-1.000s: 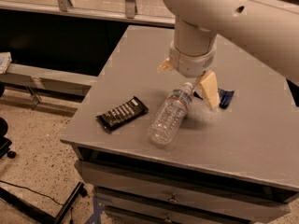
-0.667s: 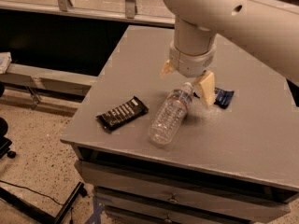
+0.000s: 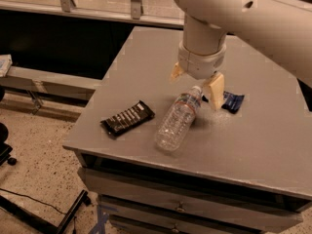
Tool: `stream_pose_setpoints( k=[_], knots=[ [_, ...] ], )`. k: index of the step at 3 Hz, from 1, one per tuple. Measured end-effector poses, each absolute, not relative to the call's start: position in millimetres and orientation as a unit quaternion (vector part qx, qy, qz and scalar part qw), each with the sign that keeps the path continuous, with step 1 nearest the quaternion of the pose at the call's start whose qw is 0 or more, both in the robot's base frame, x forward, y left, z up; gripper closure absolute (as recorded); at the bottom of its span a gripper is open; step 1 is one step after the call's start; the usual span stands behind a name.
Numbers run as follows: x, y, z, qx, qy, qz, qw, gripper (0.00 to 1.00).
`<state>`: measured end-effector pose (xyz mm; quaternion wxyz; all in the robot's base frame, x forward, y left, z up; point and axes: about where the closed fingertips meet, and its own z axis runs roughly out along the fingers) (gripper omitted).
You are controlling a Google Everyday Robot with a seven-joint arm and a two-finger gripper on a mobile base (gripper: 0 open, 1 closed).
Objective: Place water bottle upright
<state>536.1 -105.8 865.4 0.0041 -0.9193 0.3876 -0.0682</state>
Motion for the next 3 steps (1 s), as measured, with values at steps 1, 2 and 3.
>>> stream_pose_setpoints(
  k=[1, 2, 3],
  knots=[
    [534.5, -105.4, 864.7, -0.925, 0.376, -0.057, -0.002, 0.18],
    [532.0, -103.6, 862.9, -0.931, 0.361, -0.044, -0.01, 0.16],
    [531.4, -102.2, 860.8, -0.935, 0.352, -0.034, -0.016, 0.18]
  ],
)
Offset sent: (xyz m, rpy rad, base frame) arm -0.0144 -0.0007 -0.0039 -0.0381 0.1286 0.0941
